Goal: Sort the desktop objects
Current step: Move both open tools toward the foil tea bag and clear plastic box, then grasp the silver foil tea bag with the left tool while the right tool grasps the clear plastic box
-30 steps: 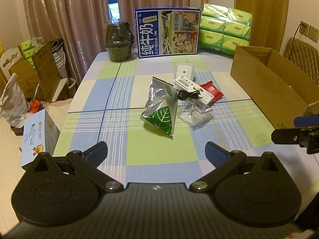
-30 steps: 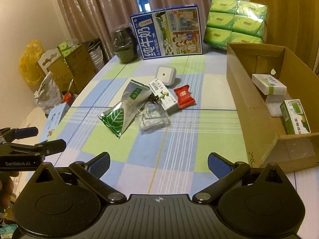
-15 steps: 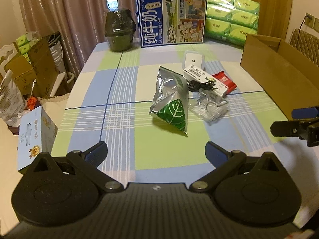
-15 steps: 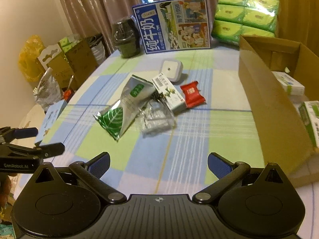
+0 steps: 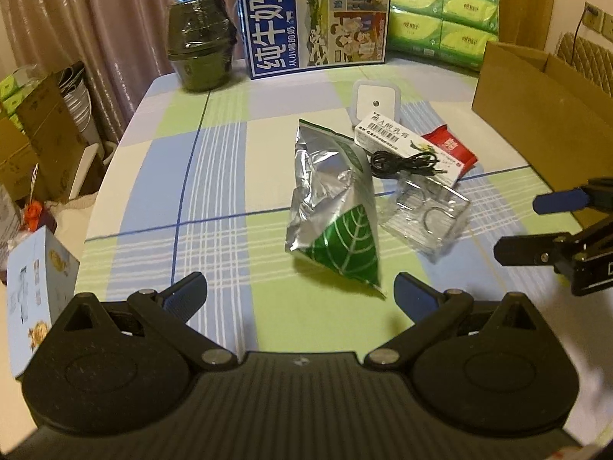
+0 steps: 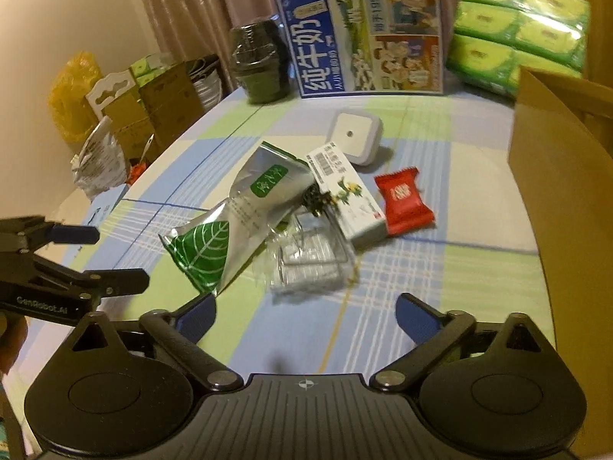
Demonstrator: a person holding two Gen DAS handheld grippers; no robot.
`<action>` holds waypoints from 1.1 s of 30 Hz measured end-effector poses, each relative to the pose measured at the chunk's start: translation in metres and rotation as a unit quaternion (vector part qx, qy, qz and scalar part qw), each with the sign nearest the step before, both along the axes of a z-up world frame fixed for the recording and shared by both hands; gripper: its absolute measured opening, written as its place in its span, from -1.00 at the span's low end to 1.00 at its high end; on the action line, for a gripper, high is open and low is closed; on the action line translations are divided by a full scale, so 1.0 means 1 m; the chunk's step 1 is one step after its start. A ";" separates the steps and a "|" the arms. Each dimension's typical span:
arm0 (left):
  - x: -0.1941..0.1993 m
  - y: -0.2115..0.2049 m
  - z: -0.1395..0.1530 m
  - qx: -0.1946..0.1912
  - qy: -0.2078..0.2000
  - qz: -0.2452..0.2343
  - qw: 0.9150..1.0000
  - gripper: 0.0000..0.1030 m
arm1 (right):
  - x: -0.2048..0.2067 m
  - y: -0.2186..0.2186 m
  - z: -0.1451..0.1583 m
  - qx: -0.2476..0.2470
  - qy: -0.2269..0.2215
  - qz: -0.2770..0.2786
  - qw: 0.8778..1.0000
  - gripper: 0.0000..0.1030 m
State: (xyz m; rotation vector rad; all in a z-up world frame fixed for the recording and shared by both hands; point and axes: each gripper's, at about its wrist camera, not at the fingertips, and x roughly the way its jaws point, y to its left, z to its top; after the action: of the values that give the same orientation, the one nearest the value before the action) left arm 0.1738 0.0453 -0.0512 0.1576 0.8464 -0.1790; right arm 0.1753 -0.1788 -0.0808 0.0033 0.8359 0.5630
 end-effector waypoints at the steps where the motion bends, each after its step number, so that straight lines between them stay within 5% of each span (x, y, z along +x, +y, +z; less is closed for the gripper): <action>1: 0.004 0.000 -0.002 0.001 0.001 -0.004 1.000 0.98 | 0.004 0.002 -0.002 0.001 0.000 0.001 1.000 0.81; 11: 0.032 0.002 -0.015 -0.004 0.007 -0.026 1.000 0.98 | 0.040 0.017 -0.025 0.004 0.014 0.001 1.000 0.77; 33: 0.054 -0.007 -0.030 -0.006 0.018 -0.036 0.999 0.98 | 0.052 0.023 -0.037 -0.015 0.022 0.005 1.000 0.04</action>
State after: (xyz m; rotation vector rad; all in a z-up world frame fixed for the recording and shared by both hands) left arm 0.2283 0.0379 -0.0810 0.1746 0.8751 -0.2546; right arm 0.2270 -0.1561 -0.1182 -0.0174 0.8870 0.5615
